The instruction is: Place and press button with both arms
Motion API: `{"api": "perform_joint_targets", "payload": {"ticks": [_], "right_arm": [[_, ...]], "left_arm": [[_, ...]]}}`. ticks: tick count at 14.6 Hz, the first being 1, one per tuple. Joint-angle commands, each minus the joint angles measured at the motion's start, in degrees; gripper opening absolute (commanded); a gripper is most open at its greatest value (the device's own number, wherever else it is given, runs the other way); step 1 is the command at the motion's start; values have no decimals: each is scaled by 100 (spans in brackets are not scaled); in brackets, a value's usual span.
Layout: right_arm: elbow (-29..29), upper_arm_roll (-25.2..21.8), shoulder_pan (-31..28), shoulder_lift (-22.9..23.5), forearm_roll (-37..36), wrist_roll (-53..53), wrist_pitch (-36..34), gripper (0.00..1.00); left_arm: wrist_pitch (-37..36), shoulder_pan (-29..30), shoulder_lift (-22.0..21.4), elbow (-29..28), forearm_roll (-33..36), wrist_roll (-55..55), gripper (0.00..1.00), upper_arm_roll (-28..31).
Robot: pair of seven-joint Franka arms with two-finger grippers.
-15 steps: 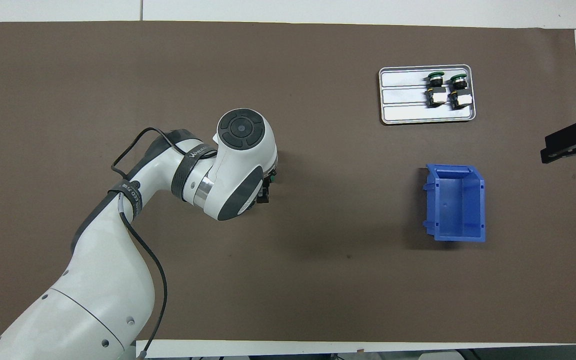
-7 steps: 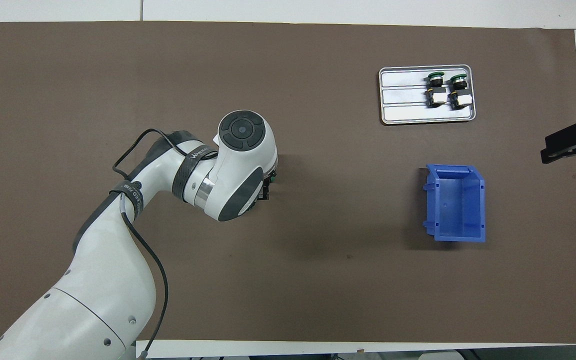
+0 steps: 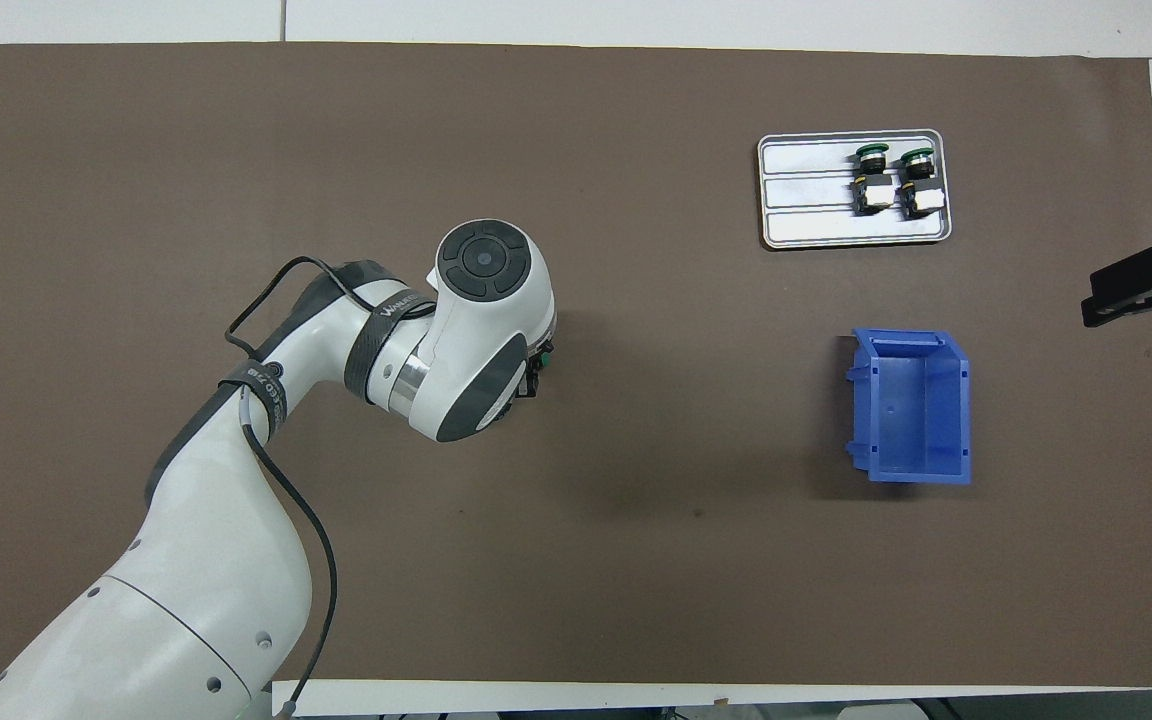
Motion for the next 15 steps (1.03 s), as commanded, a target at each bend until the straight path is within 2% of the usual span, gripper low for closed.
{"api": "perform_joint_targets", "payload": {"ticks": [1, 4, 8, 11, 15], "right_arm": [[-175, -25, 11, -146, 25, 58, 49, 99], [-175, -25, 11, -146, 25, 58, 49, 99], [-175, -25, 11, -146, 25, 58, 58, 99], [-175, -25, 11, -146, 25, 58, 49, 99], [-175, -25, 11, -146, 25, 58, 57, 99]], "left_arm": [[18, -18, -75, 5, -23, -5, 21, 75], [9, 43, -242, -22, -14, 126, 13, 84], [-8, 377, -865, -276, -84, 329, 12, 67], [18, 422, -1068, -539, -189, 801, 12, 67], [0, 703, -1147, -636, -1295, 1610, 12, 67]]}}
